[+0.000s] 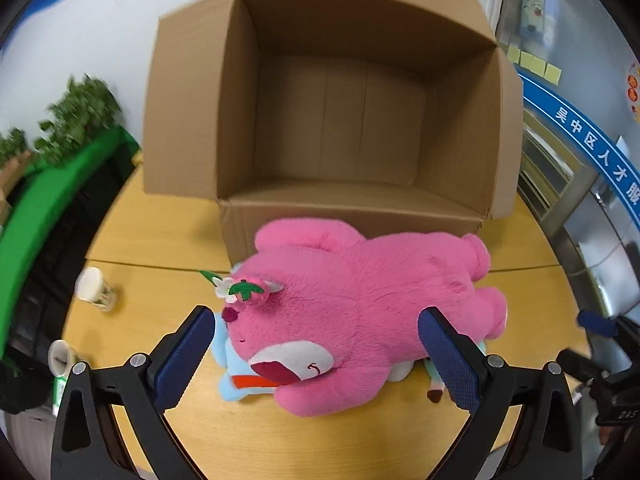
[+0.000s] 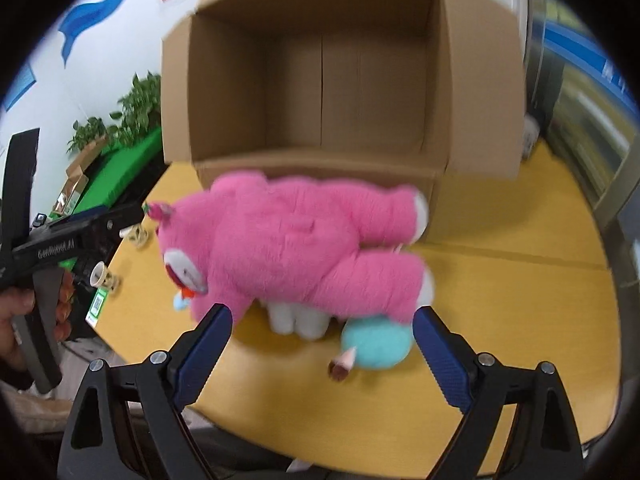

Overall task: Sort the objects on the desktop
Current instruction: 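Grasp the pink bear's head with left tool while right tool grasps its body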

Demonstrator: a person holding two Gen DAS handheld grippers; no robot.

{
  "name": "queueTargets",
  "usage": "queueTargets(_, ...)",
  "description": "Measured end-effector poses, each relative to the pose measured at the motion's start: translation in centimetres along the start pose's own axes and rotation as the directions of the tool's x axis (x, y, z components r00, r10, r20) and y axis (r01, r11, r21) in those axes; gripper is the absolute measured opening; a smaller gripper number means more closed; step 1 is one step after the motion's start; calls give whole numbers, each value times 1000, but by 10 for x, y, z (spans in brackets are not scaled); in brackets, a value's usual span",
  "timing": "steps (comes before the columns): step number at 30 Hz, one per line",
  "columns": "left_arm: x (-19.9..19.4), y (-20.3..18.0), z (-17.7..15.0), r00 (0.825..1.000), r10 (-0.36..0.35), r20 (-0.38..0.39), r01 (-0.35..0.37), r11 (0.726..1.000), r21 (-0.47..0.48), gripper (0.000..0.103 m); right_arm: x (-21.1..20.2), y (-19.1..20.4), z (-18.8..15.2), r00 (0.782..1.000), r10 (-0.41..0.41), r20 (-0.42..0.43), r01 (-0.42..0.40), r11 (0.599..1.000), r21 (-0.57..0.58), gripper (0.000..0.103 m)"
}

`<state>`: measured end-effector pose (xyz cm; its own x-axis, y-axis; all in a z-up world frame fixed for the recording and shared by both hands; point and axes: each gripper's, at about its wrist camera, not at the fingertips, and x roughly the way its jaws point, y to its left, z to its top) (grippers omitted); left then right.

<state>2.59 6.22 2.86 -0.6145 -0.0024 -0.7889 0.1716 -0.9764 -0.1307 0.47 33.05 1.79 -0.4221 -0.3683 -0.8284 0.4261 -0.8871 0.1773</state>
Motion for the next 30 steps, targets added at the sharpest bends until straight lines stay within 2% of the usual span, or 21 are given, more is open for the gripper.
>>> queueTargets(3, 24, 20, 2, 997, -44, -56, 43, 999, -19, 103, 14, 2, -1, 999, 9, -46, -8, 999, 32, 92)
queueTargets(8, 57, 54, 7, 982, -154, -109, 145, 986, -87, 103, 23, 1, 14, 999, 43, -33, -41, 997, 68, 92)
queueTargets(12, 78, 74, 13, 955, -255, -150, 232, 960, -156, 103, 32, 7, 31, 1000, 27, -5, -27, 999, -16, 92)
queueTargets(16, 98, 82, 15, 933, -313, -178, 282, 943, -178, 103, 56, 11, 34, 999, -29, -30, 24, 988, -155, 92)
queueTargets(19, 116, 83, 15, 918, -339, -204, 304, 934, -185, 103, 84, 24, 20, 987, -158, -16, 139, 906, -401, 92)
queueTargets(20, 122, 83, 15, 912, -351, -212, 315, 931, -186, 103, 96, 29, 13, 980, -197, -10, 168, 860, -481, 92)
queueTargets(22, 133, 81, 14, 905, -363, -222, 325, 927, -189, 103, 128, 38, -7, 967, -256, 1, 198, 745, -637, 92)
queueTargets(24, 142, 81, 13, 901, -374, -221, 336, 923, -189, 103, 151, 41, -19, 960, -282, 7, 202, 671, -714, 92)
queueTargets(25, 144, 82, 13, 900, -382, -211, 346, 919, -188, 103, 160, 41, -23, 955, -296, 10, 209, 650, -731, 92)
queueTargets(28, 147, 83, 15, 899, -390, -201, 354, 915, -194, 103, 177, 42, -22, 950, -313, 12, 217, 629, -747, 88)
queueTargets(29, 147, 83, 16, 899, -388, -201, 352, 916, -195, 100, 177, 42, -18, 952, -307, 2, 210, 647, -733, 75)
queueTargets(30, 146, 82, 17, 901, -384, -201, 348, 917, -192, 95, 177, 43, -13, 954, -300, -10, 202, 666, -718, 67)
